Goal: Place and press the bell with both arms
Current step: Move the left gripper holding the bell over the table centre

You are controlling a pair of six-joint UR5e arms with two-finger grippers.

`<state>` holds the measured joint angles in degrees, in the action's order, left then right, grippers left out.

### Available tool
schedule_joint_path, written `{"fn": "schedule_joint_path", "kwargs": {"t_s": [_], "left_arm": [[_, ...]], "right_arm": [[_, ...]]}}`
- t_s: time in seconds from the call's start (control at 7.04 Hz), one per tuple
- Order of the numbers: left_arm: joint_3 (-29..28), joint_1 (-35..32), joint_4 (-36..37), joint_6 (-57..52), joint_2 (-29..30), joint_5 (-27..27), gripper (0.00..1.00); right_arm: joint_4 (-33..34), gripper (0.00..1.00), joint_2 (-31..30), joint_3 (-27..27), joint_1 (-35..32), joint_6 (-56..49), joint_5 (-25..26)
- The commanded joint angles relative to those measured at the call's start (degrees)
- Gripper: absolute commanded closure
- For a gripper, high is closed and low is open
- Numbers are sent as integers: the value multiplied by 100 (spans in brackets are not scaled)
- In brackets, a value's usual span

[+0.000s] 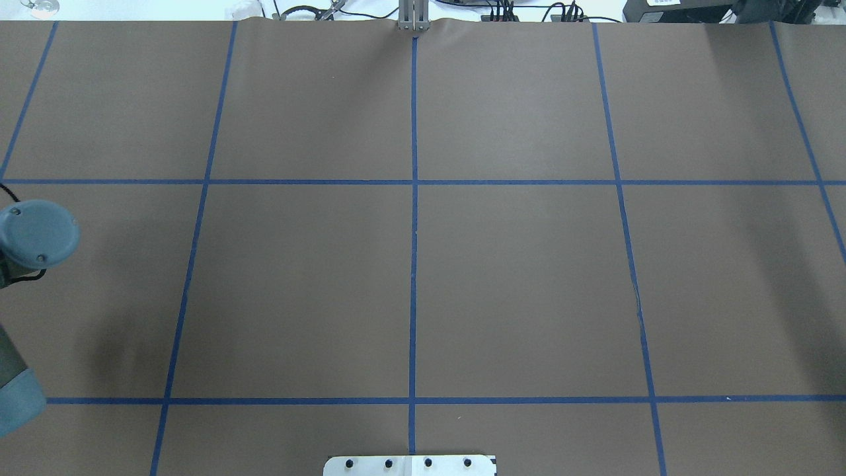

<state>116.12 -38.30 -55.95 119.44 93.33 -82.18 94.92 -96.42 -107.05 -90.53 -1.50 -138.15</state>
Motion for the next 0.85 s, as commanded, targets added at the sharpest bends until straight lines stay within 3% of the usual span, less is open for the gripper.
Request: {"fn": "schedule_joint_path", "kwargs": {"t_s": [0.0, 0.43, 0.57, 0.71], "left_arm": [[-115, -37, 154, -769, 1138, 481, 100], [-318, 77, 67, -1964, 2773, 782, 100], [-370, 469, 40, -2464, 2935, 1043, 100], [-414, 882, -430, -2643, 2972, 1646, 100]], "right_arm": [[0, 0, 18, 62, 0, 0, 8], [0, 0, -43, 53, 0, 0, -1], [9, 0, -43, 88, 0, 0, -1], [61, 0, -52, 106, 0, 0, -10]]}}
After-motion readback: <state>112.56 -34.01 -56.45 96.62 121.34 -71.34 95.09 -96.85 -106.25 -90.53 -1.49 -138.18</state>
